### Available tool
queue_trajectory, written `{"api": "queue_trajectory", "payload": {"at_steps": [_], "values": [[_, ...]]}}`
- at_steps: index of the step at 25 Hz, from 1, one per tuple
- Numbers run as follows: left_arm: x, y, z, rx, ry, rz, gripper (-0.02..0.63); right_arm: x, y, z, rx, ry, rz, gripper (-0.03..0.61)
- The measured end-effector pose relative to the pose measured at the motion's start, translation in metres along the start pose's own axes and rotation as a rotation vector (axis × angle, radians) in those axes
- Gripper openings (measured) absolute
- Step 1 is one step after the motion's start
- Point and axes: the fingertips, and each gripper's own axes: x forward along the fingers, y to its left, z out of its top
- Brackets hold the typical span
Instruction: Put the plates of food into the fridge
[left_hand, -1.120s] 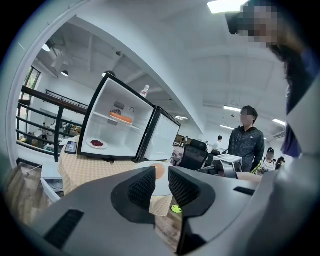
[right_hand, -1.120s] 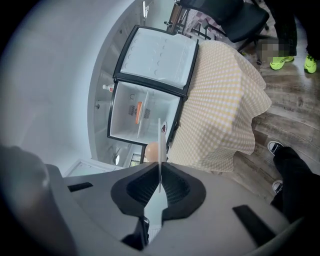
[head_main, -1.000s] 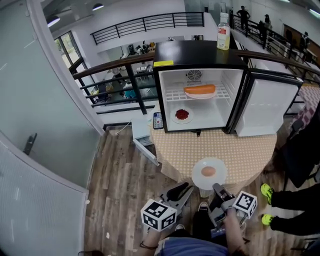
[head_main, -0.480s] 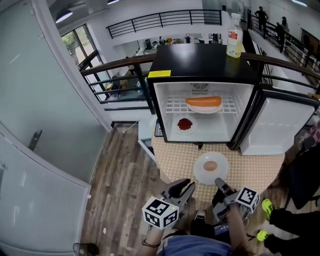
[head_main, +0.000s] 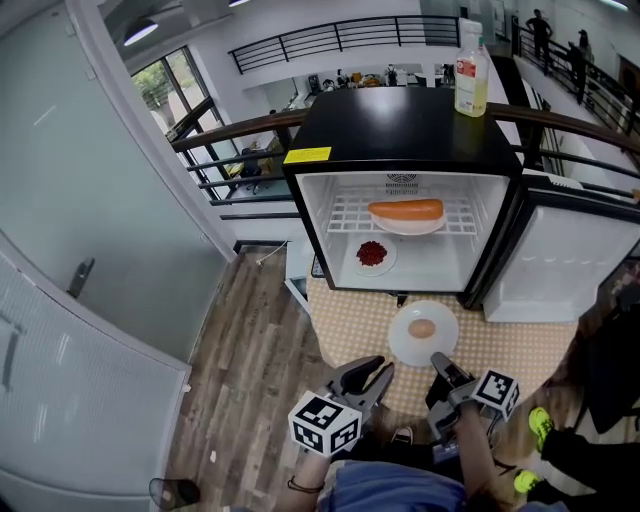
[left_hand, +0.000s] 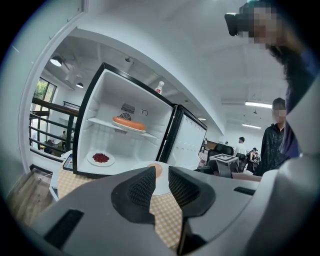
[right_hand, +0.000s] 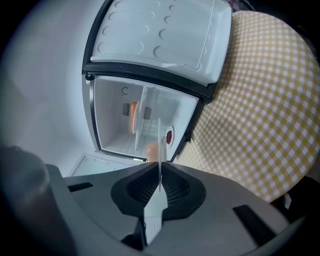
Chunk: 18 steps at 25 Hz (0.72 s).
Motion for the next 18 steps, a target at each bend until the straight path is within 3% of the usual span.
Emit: {"api": "queue_trajectory", "payload": {"at_steps": [8,18], "values": [[0.014,0.018,0.005,0.006,0.025,0.0,0.091,0.02,-0.006,0.016,0.035,-0.025,-0.014,0.026],[0.049,0.053,0.026,0.045,0.07,-0.113,0.091,0.064,-0.006,0.051,0.066,-0.138,-0.049,0.026]]}}
